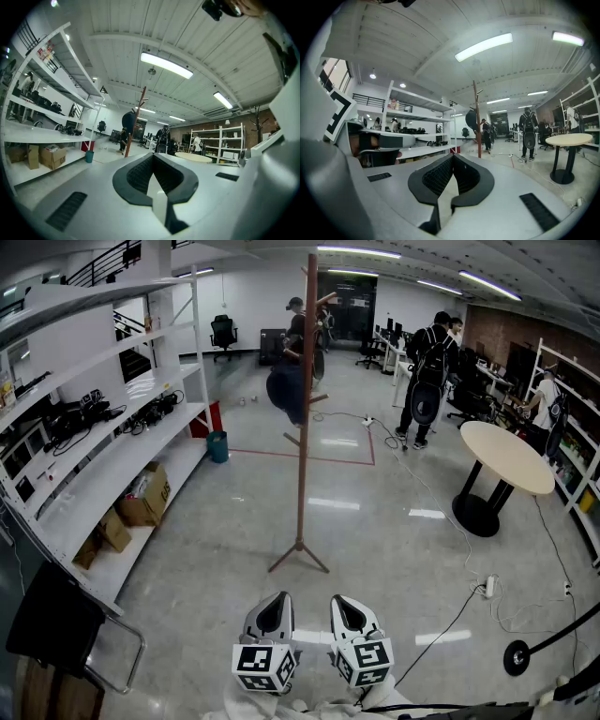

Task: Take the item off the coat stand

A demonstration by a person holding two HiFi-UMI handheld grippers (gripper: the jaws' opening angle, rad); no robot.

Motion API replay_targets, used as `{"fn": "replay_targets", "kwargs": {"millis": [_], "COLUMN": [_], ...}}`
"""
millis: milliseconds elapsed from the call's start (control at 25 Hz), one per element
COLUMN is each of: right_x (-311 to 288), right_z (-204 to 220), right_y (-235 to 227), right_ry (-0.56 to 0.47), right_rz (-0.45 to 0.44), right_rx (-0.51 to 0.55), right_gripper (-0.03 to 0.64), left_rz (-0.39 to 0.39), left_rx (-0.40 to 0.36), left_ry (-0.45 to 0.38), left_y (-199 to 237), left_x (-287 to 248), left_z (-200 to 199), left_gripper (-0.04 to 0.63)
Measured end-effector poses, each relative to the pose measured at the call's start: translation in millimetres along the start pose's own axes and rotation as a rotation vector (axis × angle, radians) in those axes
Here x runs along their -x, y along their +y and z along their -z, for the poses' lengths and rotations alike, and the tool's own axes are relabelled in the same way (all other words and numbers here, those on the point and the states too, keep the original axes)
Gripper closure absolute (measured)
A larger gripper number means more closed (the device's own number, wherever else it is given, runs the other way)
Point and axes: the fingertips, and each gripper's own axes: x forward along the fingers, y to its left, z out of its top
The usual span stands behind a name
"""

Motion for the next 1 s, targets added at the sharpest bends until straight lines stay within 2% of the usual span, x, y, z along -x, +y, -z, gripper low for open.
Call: {"fn": "replay_targets", "kwargs": {"millis": [320, 560, 1000], "right_x": [-18, -24, -46], "right_z": [-1, 7, 7], "right_y": [6, 5, 2], "right_ry": [-0.011, 0.012, 0.023], "right_rz": [0.027, 0.051, 0.047], "right_rx": [0.003, -0.055, -0.046], "right_gripper": [0.606, 0.606, 0.606], "left_rz": [0.035, 0.076, 0.055], "left_rx": [-0.018, -0.019, 0.009], "left_ry": [0.011, 0.035, 0.039], "left_y": [17, 15, 32], "left_x": [-8, -15, -26], "left_z": [1, 9, 6], "left_gripper": [0.594, 0.594, 0.594]}}
